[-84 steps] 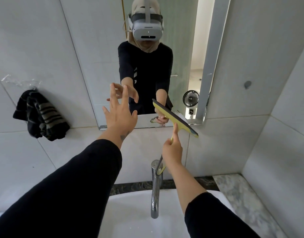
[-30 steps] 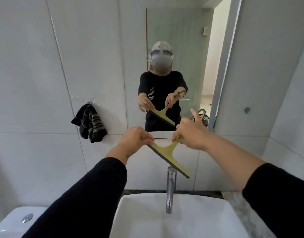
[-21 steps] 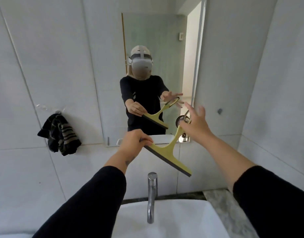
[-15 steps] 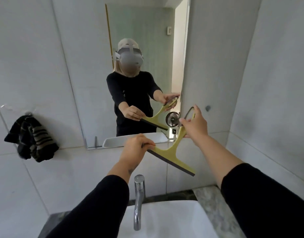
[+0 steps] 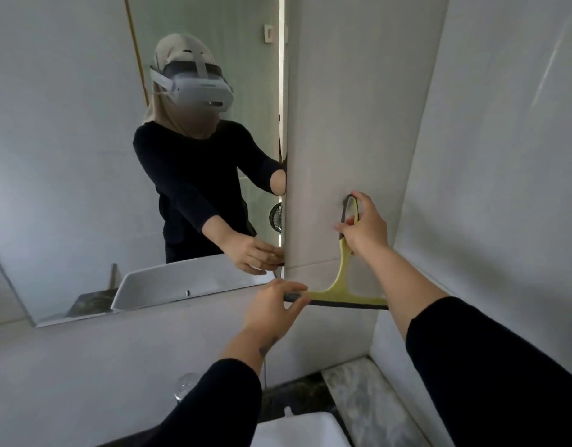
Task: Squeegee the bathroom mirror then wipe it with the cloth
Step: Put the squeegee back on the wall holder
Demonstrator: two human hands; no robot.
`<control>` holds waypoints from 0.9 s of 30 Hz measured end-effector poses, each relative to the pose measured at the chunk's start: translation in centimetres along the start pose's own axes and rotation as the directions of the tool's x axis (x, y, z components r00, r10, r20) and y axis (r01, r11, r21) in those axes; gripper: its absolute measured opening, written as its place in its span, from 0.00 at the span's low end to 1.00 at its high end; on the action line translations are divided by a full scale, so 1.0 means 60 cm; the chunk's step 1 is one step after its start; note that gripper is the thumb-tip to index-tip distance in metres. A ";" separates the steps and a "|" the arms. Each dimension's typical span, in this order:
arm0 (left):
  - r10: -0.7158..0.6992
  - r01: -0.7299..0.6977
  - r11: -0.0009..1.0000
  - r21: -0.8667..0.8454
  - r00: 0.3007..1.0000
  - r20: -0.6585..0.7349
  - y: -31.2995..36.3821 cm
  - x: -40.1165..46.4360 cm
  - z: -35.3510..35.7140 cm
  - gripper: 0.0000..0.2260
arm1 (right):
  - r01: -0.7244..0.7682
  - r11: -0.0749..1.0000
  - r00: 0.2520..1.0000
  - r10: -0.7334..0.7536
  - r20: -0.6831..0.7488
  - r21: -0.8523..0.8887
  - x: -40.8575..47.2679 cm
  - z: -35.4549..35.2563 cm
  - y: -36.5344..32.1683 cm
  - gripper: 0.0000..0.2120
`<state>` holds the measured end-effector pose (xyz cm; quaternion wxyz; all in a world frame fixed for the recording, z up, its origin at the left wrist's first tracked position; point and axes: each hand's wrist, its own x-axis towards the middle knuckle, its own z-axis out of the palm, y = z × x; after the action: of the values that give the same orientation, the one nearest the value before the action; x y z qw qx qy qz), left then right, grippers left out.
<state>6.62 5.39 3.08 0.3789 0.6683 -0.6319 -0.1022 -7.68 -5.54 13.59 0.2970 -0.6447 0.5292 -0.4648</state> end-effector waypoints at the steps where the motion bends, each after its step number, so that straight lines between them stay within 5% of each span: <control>1: -0.008 0.008 1.000 0.000 1.000 0.004 -0.003 0.007 0.010 0.12 | 0.009 1.000 1.000 -0.009 0.002 -0.014 0.008 0.002 0.006 0.31; 12: -0.103 0.083 0.978 0.193 0.990 0.097 -0.043 0.025 0.078 0.23 | 0.116 0.993 0.991 -0.116 -0.061 0.005 0.011 0.039 0.070 0.32; 21: -0.058 0.039 0.989 0.144 0.990 0.132 -0.032 -0.005 0.035 0.27 | 0.108 0.945 0.989 -0.133 -0.060 -0.309 -0.034 0.039 0.039 0.40; 27: -0.134 0.106 0.980 0.169 0.977 0.165 -0.020 -0.054 -0.085 0.17 | 0.198 0.874 0.972 -0.118 0.201 -0.443 -0.123 0.063 -0.033 0.20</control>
<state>10.07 10.19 4.75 0.2600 0.7218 -0.6275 -0.1327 -3.47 1.66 11.69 0.1403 -0.7746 0.5427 -0.2930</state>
